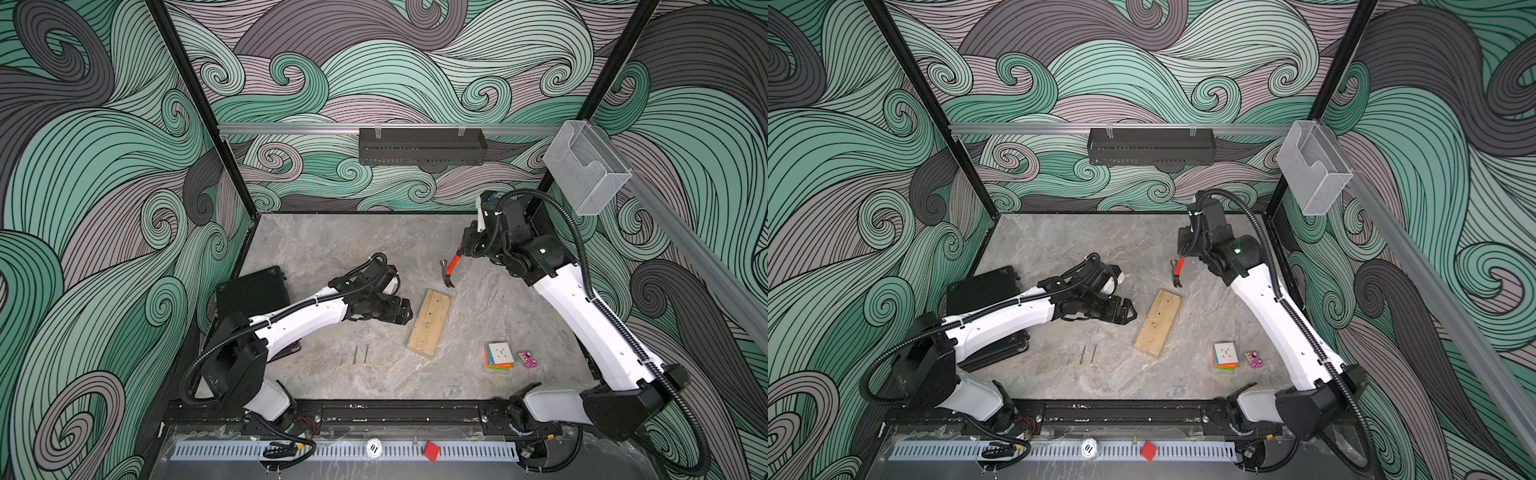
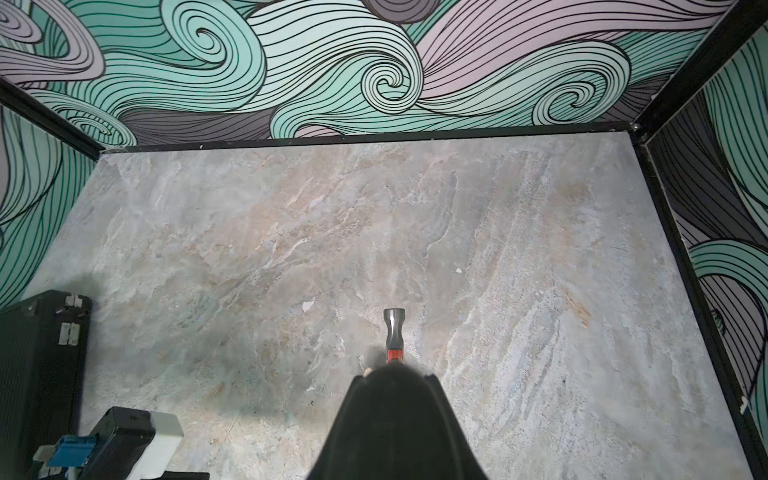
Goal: Use a claw hammer to pull out a nail
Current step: Adjust the mounting plate at the center of the board.
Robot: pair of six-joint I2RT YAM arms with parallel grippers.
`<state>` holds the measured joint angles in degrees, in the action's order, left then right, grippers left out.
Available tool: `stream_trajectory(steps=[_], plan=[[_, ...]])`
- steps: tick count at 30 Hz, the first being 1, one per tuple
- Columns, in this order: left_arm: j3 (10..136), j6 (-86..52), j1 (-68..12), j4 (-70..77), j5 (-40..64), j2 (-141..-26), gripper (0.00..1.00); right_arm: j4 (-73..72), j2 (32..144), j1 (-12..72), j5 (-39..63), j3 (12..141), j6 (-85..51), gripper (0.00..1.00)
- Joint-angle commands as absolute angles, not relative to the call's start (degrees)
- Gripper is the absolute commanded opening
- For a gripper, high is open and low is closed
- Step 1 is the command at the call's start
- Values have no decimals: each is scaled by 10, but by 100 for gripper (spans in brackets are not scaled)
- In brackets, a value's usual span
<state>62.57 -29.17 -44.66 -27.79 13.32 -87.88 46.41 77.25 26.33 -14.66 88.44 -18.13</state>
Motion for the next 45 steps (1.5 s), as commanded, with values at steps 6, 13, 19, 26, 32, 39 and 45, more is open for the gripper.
stream_trajectory(steps=[6, 13, 19, 26, 32, 39, 45], plan=[[676, -265, -442, -265, 160, -934, 91, 459, 735, 245, -191, 867, -207, 3], [708, -264, -443, -264, 163, -977, 91, 481, 718, 230, -199, 837, -212, 3], [728, -257, -442, -267, 166, -1001, 90, 483, 708, 218, -201, 797, -227, 3], [757, -263, -444, -262, 183, -1030, 90, 481, 718, 214, -200, 779, -235, 3], [781, -260, -449, -275, 205, -1063, 88, 455, 728, 213, -179, 766, -237, 3], [778, -275, -451, -274, 200, -1069, 88, 420, 741, 213, -128, 758, -254, 2], [764, -299, -448, -275, 168, -1057, 87, 399, 762, 214, -94, 754, -267, 2]])
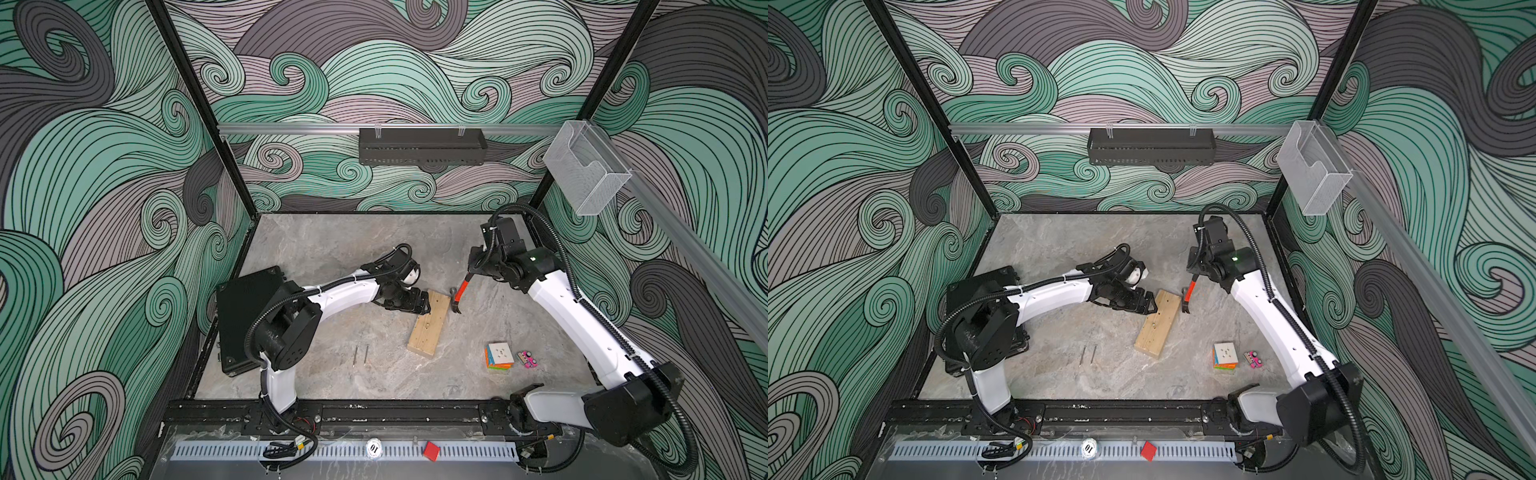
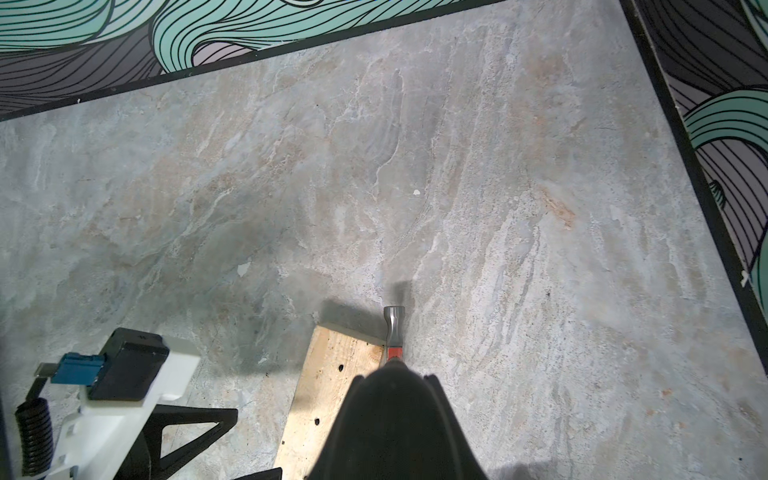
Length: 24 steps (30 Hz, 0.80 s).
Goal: Use a claw hammer to pull out a nail
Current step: Adjust the mounting plate at the center of the board.
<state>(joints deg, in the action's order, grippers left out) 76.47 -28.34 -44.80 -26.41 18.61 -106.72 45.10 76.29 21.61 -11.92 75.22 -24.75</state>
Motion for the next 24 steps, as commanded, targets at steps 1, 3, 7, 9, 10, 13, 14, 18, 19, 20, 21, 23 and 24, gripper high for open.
stream_trajectory(steps=[1, 3, 7, 9, 10, 13, 14, 18, 19, 20, 21, 23, 24], plan=[[758, -302, -448, -271, 167, -1053, 87, 393, 766, 214, -89, 755, -269, 2], [749, -309, -446, -266, 165, -1045, 87, 385, 771, 214, -79, 756, -272, 2], [733, -315, -442, -264, 156, -1031, 87, 367, 783, 214, -57, 762, -278, 2], [726, -318, -440, -264, 151, -1025, 87, 361, 790, 215, -48, 766, -279, 2], [722, -320, -439, -263, 150, -1021, 87, 357, 796, 215, -42, 769, -279, 2], [712, -323, -435, -261, 145, -1013, 87, 348, 807, 218, -29, 778, -279, 2], [709, -323, -435, -261, 144, -1011, 87, 345, 809, 219, -26, 781, -277, 2], [697, -326, -431, -261, 143, -1002, 87, 349, 815, 221, -29, 794, -269, 2], [694, -326, -432, -262, 142, -1000, 87, 353, 814, 222, -37, 798, -265, 2], [692, -325, -431, -264, 143, -1000, 87, 357, 812, 221, -44, 800, -264, 2], [690, -324, -431, -266, 143, -999, 87, 361, 809, 222, -50, 802, -260, 2], [684, -321, -431, -270, 144, -995, 87, 367, 803, 221, -61, 804, -254, 2], [682, -318, -431, -272, 146, -994, 87, 370, 801, 221, -66, 806, -250, 2]])
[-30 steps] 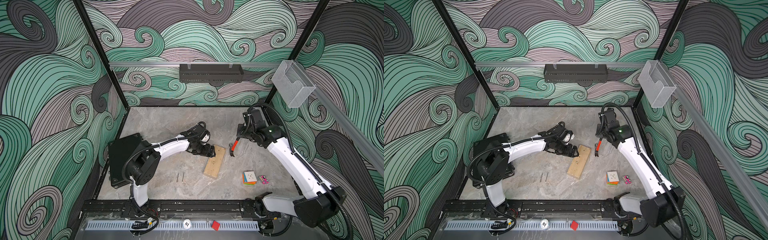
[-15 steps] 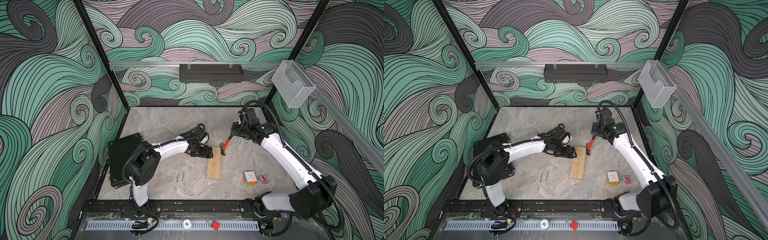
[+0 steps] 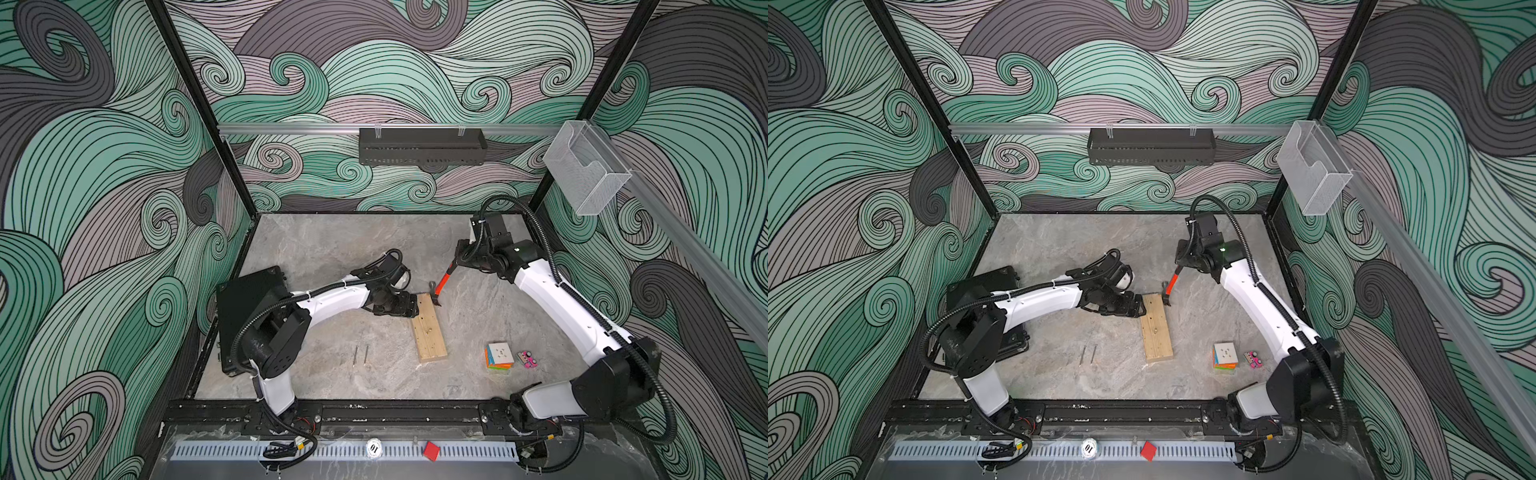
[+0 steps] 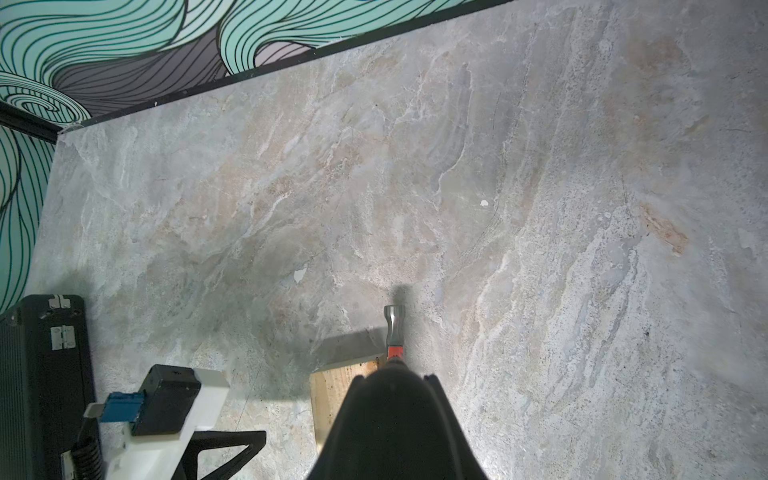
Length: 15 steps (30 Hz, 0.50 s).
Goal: Use a claw hammer to pull out a nail
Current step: Adjust the mounting plate at the center of the board.
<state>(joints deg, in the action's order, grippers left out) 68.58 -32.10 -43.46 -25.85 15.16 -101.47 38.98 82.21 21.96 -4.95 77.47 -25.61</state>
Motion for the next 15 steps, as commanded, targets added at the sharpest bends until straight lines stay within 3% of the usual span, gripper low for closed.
stream_trajectory(steps=[1, 15], plan=[[679, -316, -431, -275, 148, -992, 87, 373, 797, 221, -69, 808, -246, 2], [623, -330, -442, -282, 175, -965, 87, 366, 740, 225, -68, 817, -199, 2]])
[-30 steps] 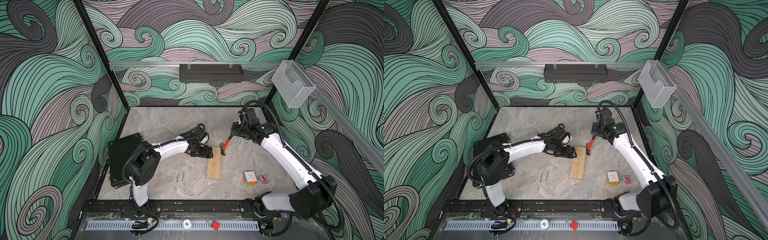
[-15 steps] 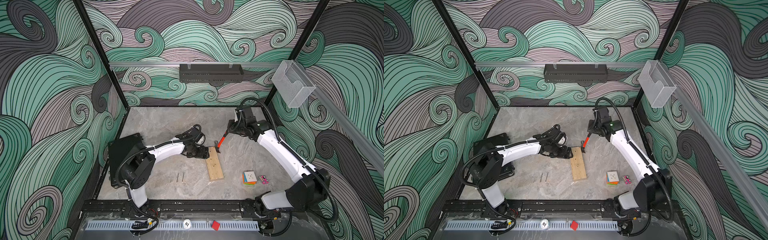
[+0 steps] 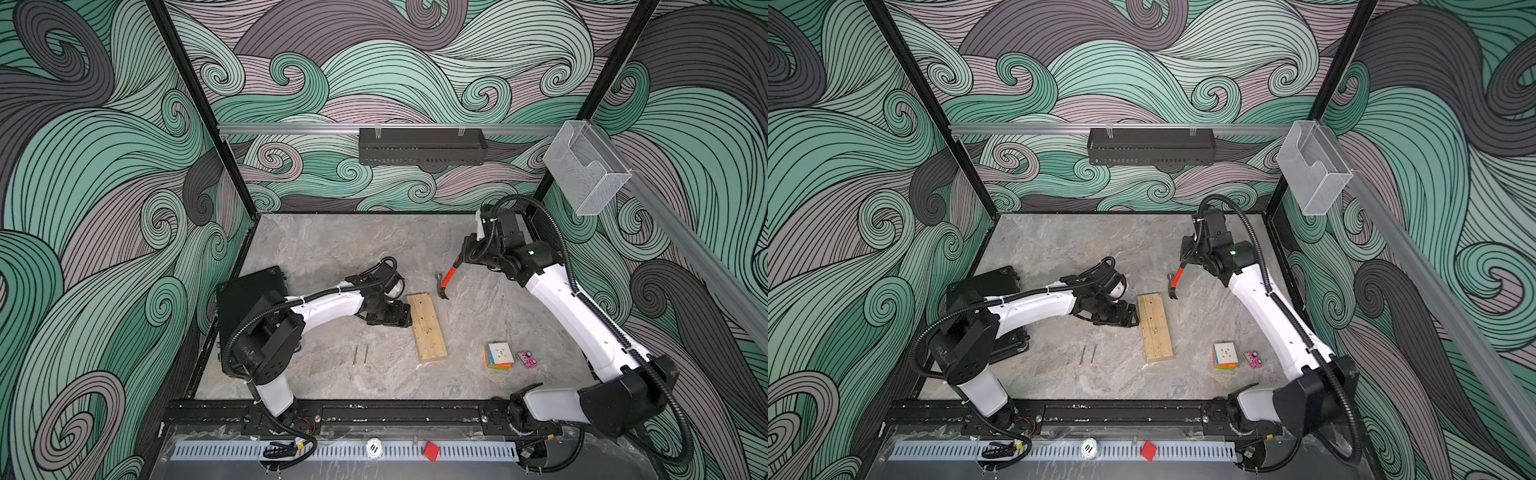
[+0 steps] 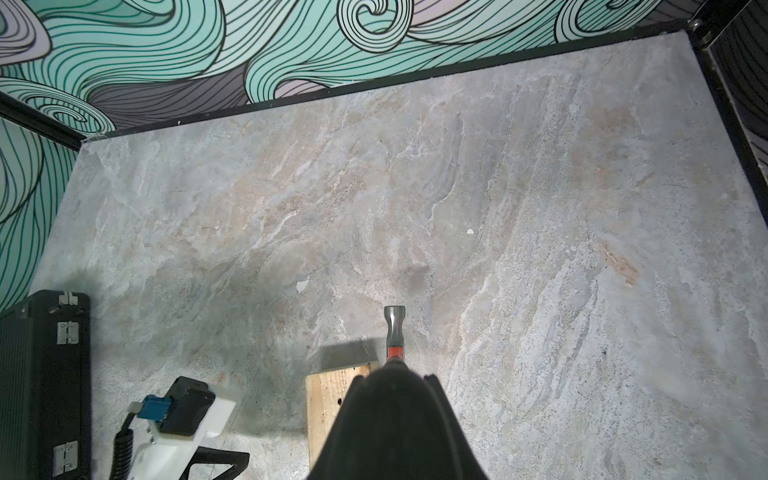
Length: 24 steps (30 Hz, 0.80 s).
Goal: Use a claw hammer to pull out a nail
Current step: Adjust the mounting plate at the center of the board.
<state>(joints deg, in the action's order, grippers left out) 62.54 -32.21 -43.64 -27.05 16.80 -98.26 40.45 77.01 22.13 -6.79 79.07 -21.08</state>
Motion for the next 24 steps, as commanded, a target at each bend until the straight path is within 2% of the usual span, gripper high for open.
stream_trajectory(steps=[1, 24], plan=[[621, -333, -445, -281, 175, -965, 86, 363, 735, 226, -66, 814, -196, 2], [576, -378, -516, -248, 164, -961, 85, 335, 676, 250, -40, 755, -204, 3]])
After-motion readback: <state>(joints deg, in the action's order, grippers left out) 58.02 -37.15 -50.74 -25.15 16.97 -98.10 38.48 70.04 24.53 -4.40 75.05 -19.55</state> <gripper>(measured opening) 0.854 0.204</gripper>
